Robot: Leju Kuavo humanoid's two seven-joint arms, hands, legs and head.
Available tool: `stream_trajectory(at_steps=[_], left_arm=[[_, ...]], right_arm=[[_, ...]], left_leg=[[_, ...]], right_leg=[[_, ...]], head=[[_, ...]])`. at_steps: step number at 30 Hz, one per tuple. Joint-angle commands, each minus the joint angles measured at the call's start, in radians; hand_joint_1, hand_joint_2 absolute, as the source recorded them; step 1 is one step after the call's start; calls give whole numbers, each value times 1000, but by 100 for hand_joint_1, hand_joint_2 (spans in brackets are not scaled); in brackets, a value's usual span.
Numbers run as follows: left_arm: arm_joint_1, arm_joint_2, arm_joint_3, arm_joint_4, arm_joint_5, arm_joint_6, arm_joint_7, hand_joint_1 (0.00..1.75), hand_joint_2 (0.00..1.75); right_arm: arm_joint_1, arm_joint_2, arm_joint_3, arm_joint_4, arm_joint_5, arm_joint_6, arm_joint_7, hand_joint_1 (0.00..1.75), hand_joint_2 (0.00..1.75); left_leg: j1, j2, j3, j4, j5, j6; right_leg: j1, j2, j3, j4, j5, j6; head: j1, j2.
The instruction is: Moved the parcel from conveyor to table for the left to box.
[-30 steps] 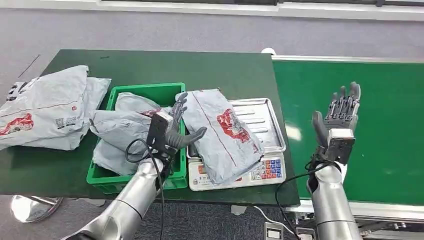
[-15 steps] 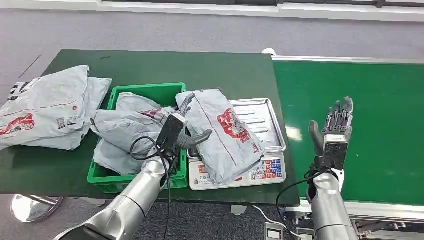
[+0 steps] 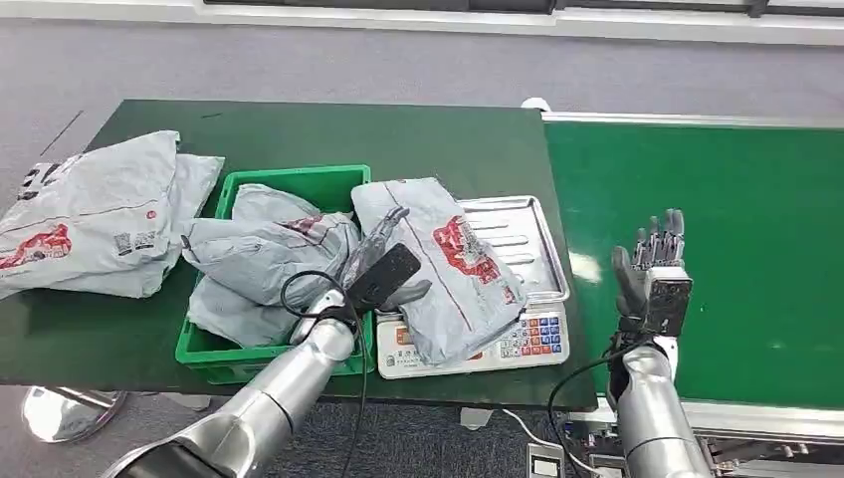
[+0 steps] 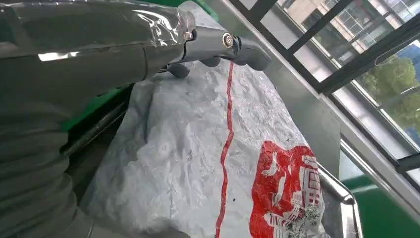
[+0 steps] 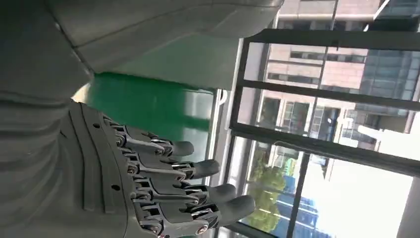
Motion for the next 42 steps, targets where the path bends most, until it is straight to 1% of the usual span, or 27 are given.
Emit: stream_trajectory(at_steps=[1, 6, 7, 9, 10, 12, 14, 18, 19, 25, 29, 42], left_arm=[[-34, 23, -72, 82, 1, 2, 5, 0, 175], [-34, 23, -72, 82, 1, 2, 5, 0, 175], [-45, 24, -88, 105, -17, -53, 52, 0, 175], [-50, 26, -103, 111, -47, -74, 96, 0, 175], [-56, 22, -104, 123, -60, -98, 150, 0, 175], [-63, 20, -115, 129, -84, -125, 192, 0, 175], [-63, 19, -102, 122, -80, -135, 189, 0, 175], [-65, 17, -103, 124, -95, -150, 194, 0, 175], [-64, 19, -124, 121, -118, -148, 184, 175, 175], [-60, 13, -123, 121, -125, -151, 183, 175, 175], [-60, 9, -145, 123, -170, -141, 201, 175, 175], [-62, 6, -161, 127, -209, -128, 227, 175, 175]], right_arm=[[-52, 3, -51, 103, -4, 4, 1, 0, 175], [-52, 3, -51, 103, -4, 4, 1, 0, 175], [-72, -5, -38, 156, 23, 26, 1, 0, 175], [-87, 0, -51, 168, 36, 29, 1, 0, 175], [-90, 2, -58, 171, 44, 29, 1, 0, 175], [-89, 4, -66, 169, 49, 36, 1, 0, 175], [-82, 5, -73, 158, 53, 37, 1, 0, 175], [-72, 8, -86, 146, 58, 35, 1, 0, 175], [-71, 9, -91, 146, 55, 39, 1, 0, 175], [-62, 8, -100, 135, 54, 43, 1, 0, 175], [-52, 12, -114, 122, 63, 46, 1, 0, 175], [-54, 16, -127, 120, 69, 48, 1, 0, 175]], left_leg=[[1, 2, 3, -2, 0, -1], [1, 1, 1, -1, 0, -1], [1, 1, 1, 0, 0, 0], [1, 2, 2, -1, 0, 0], [1, 2, 2, -1, 0, -1], [1, 2, 1, 0, 0, 0], [1, 2, 3, -3, 1, -1], [0, 0, 2, -1, 1, 1], [1, 1, 3, -2, 1, 0], [1, 0, 3, -2, 2, 0], [1, 0, 3, -2, 1, 1], [1, 0, 4, -3, 2, 0]], right_leg=[[1, 2, 3, -3, 1, -2], [1, 1, 1, -1, 0, -1], [1, 1, 1, -1, 0, -1], [1, 2, 1, -1, 1, -1], [1, 3, 1, -2, 1, -1], [1, 2, 1, -1, 1, -1], [2, 2, 2, -3, 2, -2], [0, -1, 2, -1, 0, -1], [1, 0, 3, -2, 1, -1], [1, -1, 3, -3, 1, -1], [1, -1, 4, -3, 1, -1], [2, -1, 4, -4, 2, -1]], head=[[0, 0], [0, 0], [0, 0], [0, 0], [0, 0], [0, 0], [0, 0], [0, 0], [0, 0], [0, 0], [0, 0], [0, 0]])
